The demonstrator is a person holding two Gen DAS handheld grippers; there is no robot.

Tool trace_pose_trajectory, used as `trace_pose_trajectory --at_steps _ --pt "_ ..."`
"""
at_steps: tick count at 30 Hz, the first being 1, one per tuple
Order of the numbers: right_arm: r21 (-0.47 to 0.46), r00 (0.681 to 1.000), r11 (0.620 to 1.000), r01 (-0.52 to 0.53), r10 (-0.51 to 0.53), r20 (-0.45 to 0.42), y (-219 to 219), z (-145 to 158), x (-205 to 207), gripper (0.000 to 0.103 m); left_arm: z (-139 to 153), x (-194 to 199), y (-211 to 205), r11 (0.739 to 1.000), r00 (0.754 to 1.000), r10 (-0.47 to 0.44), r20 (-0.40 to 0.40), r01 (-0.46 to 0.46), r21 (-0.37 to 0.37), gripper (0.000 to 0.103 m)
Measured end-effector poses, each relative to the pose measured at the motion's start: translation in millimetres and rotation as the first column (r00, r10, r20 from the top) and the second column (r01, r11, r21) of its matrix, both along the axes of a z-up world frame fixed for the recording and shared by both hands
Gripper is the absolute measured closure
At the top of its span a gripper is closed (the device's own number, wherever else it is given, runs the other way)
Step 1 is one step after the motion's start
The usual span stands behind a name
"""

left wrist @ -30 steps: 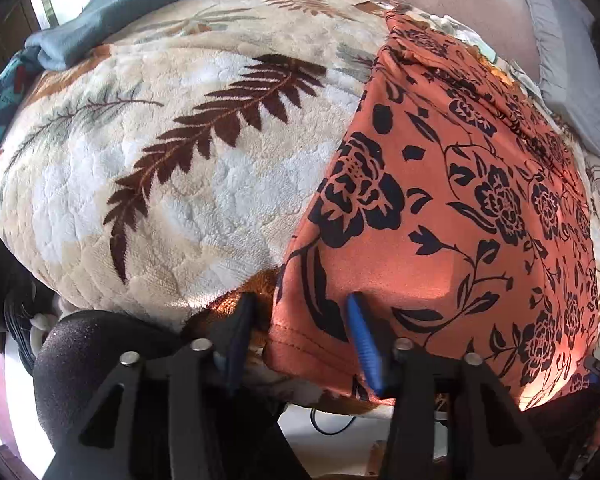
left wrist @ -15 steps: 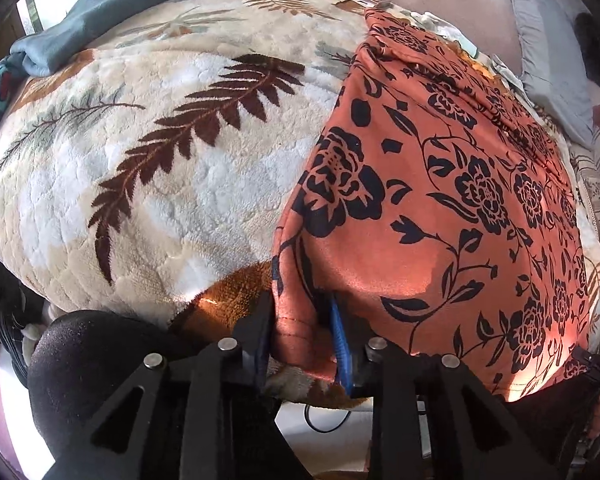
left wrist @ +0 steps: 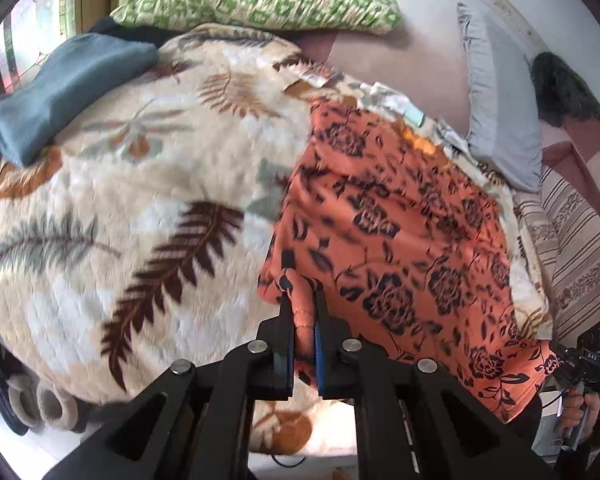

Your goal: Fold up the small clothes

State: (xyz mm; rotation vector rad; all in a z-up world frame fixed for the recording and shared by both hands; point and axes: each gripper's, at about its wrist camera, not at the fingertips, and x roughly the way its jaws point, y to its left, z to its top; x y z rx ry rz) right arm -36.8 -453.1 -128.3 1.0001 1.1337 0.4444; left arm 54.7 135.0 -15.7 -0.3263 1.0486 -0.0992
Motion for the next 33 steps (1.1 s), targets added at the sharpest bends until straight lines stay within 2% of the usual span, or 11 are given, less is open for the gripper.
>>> trace_pose_trajectory --at_steps 6,10,11,12,13,15,19,27,30,31,33 --pt "0.073 0.983 0.994 0.076 -0.087 0.162 -30 61 104 0.095 43 141 5 0.999 0.997 -0.004 0.081 0.008 -0.047 0.095" --pt "0.037 0.978 0.989 0.142 -0.146 0.153 -51 65 223 0.093 7 271 -9 0.998 0.996 0.051 0.071 -0.049 -0.034 0.086" --pt "0.043 0.979 0.985 0.166 -0.17 0.116 -55 52 255 0.093 -13 297 -12 0.995 0.993 0.095 0.072 -0.096 0.013 0.059" --pt "0.05 0.977 0.98 0.191 -0.195 0.087 -60 38 285 0.079 -38 319 -14 0.988 0.992 0.127 0.026 -0.129 0.083 0.021" --pt "0.041 0.976 0.978 0.204 -0.206 0.065 -63 20 309 0.032 -65 334 -13 0.971 0.978 0.19 -0.084 -0.174 0.162 0.018" --pt "-0.111 0.958 0.956 0.273 -0.28 -0.055 -70 -16 330 0.005 -94 331 -4 0.966 0.957 0.243 -0.158 -0.224 0.129 0.021" --pt "-0.127 0.923 0.915 0.383 -0.385 0.009 -77 -28 292 0.006 -77 279 7 0.968 0.976 0.215 -0.008 -0.212 0.135 0.021" --pt "-0.174 0.966 0.959 0.224 -0.194 0.173 -29 25 218 0.006 -19 185 -47 0.981 0.977 -0.07 0.2 0.031 0.193 0.018" --pt "-0.136 0.971 0.983 0.124 -0.092 0.221 7 28 217 0.006 -64 187 -77 0.934 0.984 -0.134 0.116 0.086 0.346 0.017" --pt "-0.146 0.974 0.982 0.12 -0.088 0.211 14 20 220 0.005 -96 199 -83 0.903 0.991 -0.131 -0.01 0.124 0.413 0.016" --pt "-0.206 0.994 0.977 0.062 -0.043 0.098 25 -20 232 0.005 -112 201 -66 0.946 0.999 -0.032 -0.032 0.041 0.322 0.012"
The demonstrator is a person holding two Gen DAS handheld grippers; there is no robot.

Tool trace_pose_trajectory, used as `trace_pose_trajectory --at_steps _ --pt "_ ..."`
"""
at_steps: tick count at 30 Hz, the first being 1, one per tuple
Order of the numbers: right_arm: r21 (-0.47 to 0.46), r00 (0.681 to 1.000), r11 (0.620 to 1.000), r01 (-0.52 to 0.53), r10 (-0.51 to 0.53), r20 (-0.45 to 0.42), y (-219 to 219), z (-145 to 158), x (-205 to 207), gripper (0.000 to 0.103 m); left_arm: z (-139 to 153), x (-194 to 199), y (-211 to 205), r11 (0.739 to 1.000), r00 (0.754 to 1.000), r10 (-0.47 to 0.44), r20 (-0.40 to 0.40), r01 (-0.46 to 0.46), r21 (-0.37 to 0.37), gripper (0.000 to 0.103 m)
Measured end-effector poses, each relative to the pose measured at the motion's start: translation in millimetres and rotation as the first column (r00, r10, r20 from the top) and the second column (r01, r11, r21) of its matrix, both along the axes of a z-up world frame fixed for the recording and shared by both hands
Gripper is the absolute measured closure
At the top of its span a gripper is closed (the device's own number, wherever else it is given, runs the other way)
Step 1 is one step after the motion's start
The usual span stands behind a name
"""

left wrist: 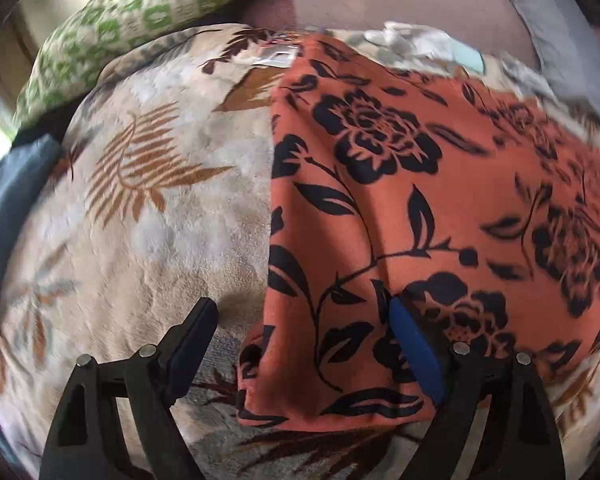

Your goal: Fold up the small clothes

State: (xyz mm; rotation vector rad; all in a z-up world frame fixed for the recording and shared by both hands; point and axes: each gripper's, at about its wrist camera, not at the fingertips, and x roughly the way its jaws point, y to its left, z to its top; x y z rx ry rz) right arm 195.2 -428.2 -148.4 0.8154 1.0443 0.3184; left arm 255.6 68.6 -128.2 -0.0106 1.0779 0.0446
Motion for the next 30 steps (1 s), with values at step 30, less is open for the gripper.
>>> trace_pose_trajectory --at_steps 30 --pt "0.018 0.999 1.0 0.01 -0.011 0.034 19 -15 93 0.008 9 10 -63 0.989 0.99 -0.144 0.009 0.143 0.022 0.008"
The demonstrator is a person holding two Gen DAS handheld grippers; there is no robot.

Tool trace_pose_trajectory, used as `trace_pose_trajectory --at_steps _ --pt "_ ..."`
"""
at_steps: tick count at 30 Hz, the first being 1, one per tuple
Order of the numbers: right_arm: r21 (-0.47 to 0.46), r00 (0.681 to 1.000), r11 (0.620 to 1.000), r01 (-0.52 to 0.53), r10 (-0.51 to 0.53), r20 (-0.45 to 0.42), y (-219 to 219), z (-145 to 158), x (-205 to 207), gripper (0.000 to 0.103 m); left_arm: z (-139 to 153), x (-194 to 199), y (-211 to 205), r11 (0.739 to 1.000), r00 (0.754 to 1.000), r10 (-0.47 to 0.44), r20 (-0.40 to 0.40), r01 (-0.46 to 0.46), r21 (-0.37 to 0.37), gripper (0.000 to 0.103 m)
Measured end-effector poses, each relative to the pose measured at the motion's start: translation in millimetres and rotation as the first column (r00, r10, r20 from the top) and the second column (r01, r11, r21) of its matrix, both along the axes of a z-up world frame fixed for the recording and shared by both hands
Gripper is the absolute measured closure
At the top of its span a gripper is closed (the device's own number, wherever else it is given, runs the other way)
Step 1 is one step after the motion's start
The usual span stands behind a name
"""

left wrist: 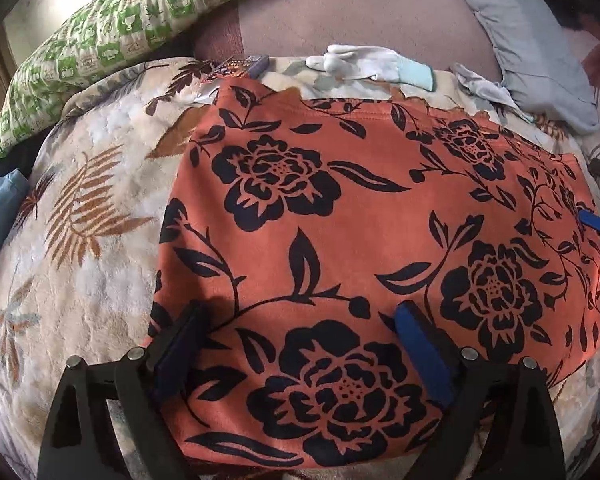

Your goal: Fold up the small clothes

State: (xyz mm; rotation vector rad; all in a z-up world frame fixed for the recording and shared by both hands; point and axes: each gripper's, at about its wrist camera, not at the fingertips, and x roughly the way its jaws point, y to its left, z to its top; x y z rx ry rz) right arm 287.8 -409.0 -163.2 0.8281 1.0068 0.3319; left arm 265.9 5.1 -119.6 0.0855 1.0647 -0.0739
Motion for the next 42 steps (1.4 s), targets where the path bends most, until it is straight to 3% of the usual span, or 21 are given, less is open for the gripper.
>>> trace_pose_trajectory --at_steps 2,5,8,10,13,15,18,19,21,24,25,27,29,30,31,32,33,34,38,42 --pt "0.004 1.0 1.0 -0.014 0.014 -0.011 0 15 -1 0.008 15 -3 0 1.0 0.999 0.0 0.049 0.001 -0.006 0.008" --pt "-0.022 0.997 0.999 -0.035 0.036 0.069 -9 42 -12 0.008 37 -10 -5 0.999 0.992 -0.016 0.129 0.021 -0.039 0.008" --pt "-0.086 0.994 0.99 0.109 -0.106 0.039 -49 45 -32 0.008 40 -12 -1 0.999 0.99 -0.018 0.142 0.024 -0.044 0.008" --pt "-0.057 0.987 0.985 0.161 -0.161 -0.001 -74 38 -49 0.008 40 -16 27 0.988 0.992 0.033 0.124 -0.014 -0.154 0.008" --pt "0.043 0.991 0.991 0.124 -0.121 -0.05 -87 27 -78 0.008 26 -14 89 0.921 0.98 0.197 0.027 -0.176 -0.348 0.008" --pt "0.065 0.992 0.995 0.077 -0.07 -0.101 -83 18 -97 0.008 19 -23 120 0.879 0.964 0.265 -0.028 -0.253 -0.404 0.008" --pt "0.096 0.991 0.994 0.061 -0.049 -0.124 -75 6 -126 0.008 8 -36 136 0.877 0.963 0.26 -0.063 -0.263 -0.402 0.009" --pt "0.087 0.992 0.995 0.049 -0.038 -0.119 -71 6 -131 0.008 4 -40 136 0.873 0.967 0.243 -0.075 -0.251 -0.419 0.013" --pt "0.052 0.996 0.998 0.034 -0.03 -0.083 -65 10 -135 0.008 -1 -40 137 0.849 0.972 0.214 -0.097 -0.234 -0.473 0.046" --pt "0.033 1.0 0.999 -0.021 0.021 -0.007 -55 19 -129 0.008 -10 -34 144 0.789 0.962 0.225 -0.158 -0.275 -0.549 0.048" --pt "-0.021 0.999 0.999 -0.035 0.035 -0.008 -51 19 -125 0.009 -12 -32 144 0.786 0.959 0.224 -0.174 -0.283 -0.549 0.048" --pt "-0.112 0.994 0.994 -0.005 -0.006 -0.105 -49 6 -120 0.009 -14 -31 138 0.803 0.964 0.196 -0.182 -0.264 -0.535 0.047" --pt "-0.098 0.995 0.995 0.002 -0.012 -0.096 -46 5 -123 0.009 -13 -32 130 0.833 0.971 0.172 -0.168 -0.234 -0.502 0.047" --pt "-0.084 0.995 0.996 -0.002 -0.006 -0.097 -44 5 -124 0.01 -13 -31 126 0.847 0.971 0.165 -0.171 -0.229 -0.48 0.068" --pt "-0.077 0.995 0.997 -0.011 0.004 -0.099 -42 5 -124 0.025 -15 -28 122 0.862 0.969 0.157 -0.19 -0.228 -0.453 0.086" --pt "-0.098 0.994 0.995 -0.025 0.014 -0.111 -38 5 -123 0.038 -15 -26 120 0.865 0.966 0.151 -0.21 -0.232 -0.444 0.089" --pt "-0.142 0.99 0.989 -0.049 0.029 -0.14 -32 4 -120 0.066 -14 -23 118 0.87 0.962 0.164 -0.218 -0.245 -0.428 0.09" --pt "-0.183 0.986 0.981 -0.068 0.037 -0.164 -28 3 -118 0.076 -11 -20 115 0.874 0.958 0.174 -0.23 -0.257 -0.411 0.09" --pt "-0.268 0.974 0.953 -0.141 0.085 -0.21 -15 17 -105 0.081 30 -25 103 0.9 0.972 0.178 -0.153 -0.224 -0.374 0.091" --pt "-0.363 0.98 0.914 -0.182 0.138 -0.146 -8 68 -108 0.087 82 -59 98 0.899 0.987 0.15 -0.05 -0.157 -0.41 0.091"
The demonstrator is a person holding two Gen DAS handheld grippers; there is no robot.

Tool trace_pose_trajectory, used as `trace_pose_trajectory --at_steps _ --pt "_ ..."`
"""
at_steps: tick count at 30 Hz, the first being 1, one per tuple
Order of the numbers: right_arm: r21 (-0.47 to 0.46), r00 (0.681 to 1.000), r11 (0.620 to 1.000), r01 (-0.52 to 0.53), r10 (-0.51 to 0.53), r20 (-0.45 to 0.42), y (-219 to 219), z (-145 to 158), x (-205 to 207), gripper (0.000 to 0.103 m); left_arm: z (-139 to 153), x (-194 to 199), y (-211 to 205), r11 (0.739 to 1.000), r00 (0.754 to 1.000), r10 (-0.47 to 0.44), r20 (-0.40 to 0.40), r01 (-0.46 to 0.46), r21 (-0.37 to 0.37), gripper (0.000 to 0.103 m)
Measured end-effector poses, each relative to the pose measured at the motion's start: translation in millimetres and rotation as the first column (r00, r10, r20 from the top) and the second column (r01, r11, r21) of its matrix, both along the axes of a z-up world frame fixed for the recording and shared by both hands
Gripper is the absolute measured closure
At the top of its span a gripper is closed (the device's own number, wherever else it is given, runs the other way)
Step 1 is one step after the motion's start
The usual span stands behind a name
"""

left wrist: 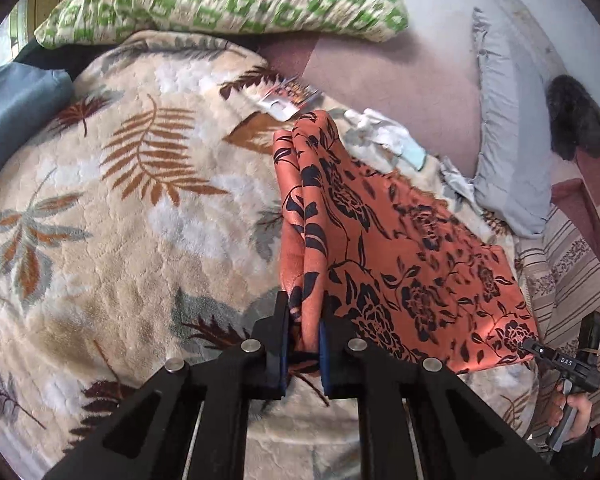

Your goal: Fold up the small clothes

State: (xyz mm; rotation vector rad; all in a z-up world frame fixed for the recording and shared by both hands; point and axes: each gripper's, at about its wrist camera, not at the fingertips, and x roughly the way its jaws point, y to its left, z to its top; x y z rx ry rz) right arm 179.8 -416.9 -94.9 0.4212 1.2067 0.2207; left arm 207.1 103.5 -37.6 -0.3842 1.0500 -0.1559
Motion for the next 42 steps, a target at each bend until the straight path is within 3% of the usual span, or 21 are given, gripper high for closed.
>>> trace_pose_trajectory --at_steps 3,6,9,12,13,14,15,16,18,19,21,23,25,27,29,30,31,34,38,42 --pt "-0.027 0.999 0.999 -0.027 0.028 0.045 -2 34 -13 0.089 22 -44 -3 1.0 0.999 -0.002 0.047 0.0 0.025 0.091" --pt "-0.032 0.997 0.998 -0.063 0.064 0.052 -3 48 -42 0.089 16 -94 3 1.0 1.0 0.006 0.026 -0.007 0.012 0.091" --pt "0.004 0.997 0.997 -0.072 0.072 0.027 -11 40 -80 0.089 -21 -136 9 0.999 0.999 0.021 -0.047 -0.019 0.032 0.09" --pt "0.047 0.996 0.997 -0.055 0.058 -0.068 -15 -4 -119 0.087 -75 -155 24 0.997 0.98 0.065 -0.188 -0.055 0.057 0.085" --pt "0.064 0.992 0.996 -0.056 0.063 -0.107 -15 -22 -129 0.084 -86 -155 32 0.994 0.973 0.096 -0.21 -0.082 0.075 0.08" --pt "0.053 0.99 0.998 -0.045 0.052 -0.133 -17 -37 -135 0.081 -87 -155 40 0.993 0.972 0.118 -0.201 -0.112 0.039 0.072" --pt "0.029 0.989 0.999 -0.023 0.026 -0.142 -20 -46 -139 0.071 -82 -154 45 0.99 0.971 0.137 -0.195 -0.137 0.015 0.07" --pt "0.031 0.991 0.999 0.014 -0.01 -0.136 -27 -48 -141 0.058 -73 -153 47 0.987 0.97 0.162 -0.183 -0.159 0.034 0.068" --pt "0.06 0.993 0.994 0.096 -0.091 -0.077 -40 -35 -147 0.038 -43 -153 42 0.984 0.983 0.166 -0.081 -0.16 0.076 0.056" --pt "0.063 0.993 0.991 0.12 -0.119 -0.024 -44 -21 -148 0.038 -27 -153 37 0.984 0.988 0.153 -0.022 -0.15 0.094 0.052" --pt "0.084 0.987 0.988 0.128 -0.135 0.085 -45 8 -145 0.037 -3 -154 23 0.987 0.99 0.111 0.082 -0.119 0.105 0.039" --pt "0.159 0.978 0.981 0.107 -0.133 0.161 -38 27 -137 0.033 5 -151 4 0.993 0.991 0.039 0.126 -0.052 0.107 0.037" --pt "0.266 0.977 0.962 0.063 -0.114 0.18 -28 26 -126 0.028 -4 -144 -15 0.992 0.994 -0.016 0.108 0.002 0.13 0.037" --pt "0.334 0.984 0.941 0.053 -0.106 0.141 -12 4 -107 0.027 -25 -134 -31 0.985 0.997 -0.03 0.067 0.018 0.169 0.037" --pt "0.266 0.991 0.958 0.111 -0.125 0.035 -5 -40 -92 0.027 -51 -131 -38 0.972 1.0 -0.013 -0.022 0.018 0.233 0.037" --pt "0.249 0.987 0.955 0.162 -0.157 -0.04 -4 -61 -90 0.033 -63 -130 -38 0.964 0.998 0.004 -0.069 0.015 0.264 0.037" --pt "0.28 0.981 0.94 0.194 -0.193 -0.029 -7 -62 -93 0.033 -69 -131 -39 0.963 0.996 0.006 -0.086 0.018 0.27 0.037" --pt "0.266 0.99 0.955 0.133 -0.138 0.001 1 -33 -91 0.033 -64 -134 -44 0.954 0.998 -0.006 -0.059 0.023 0.298 0.037" --pt "0.255 0.988 0.964 0.077 -0.108 0.107 6 6 -80 0.031 -57 -133 -54 0.947 0.999 -0.039 -0.035 0.048 0.319 0.037" --pt "0.268 0.988 0.959 0.088 -0.119 0.103 5 -6 -50 0.029 -57 -135 -54 0.944 0.998 -0.031 -0.046 0.045 0.327 0.037"
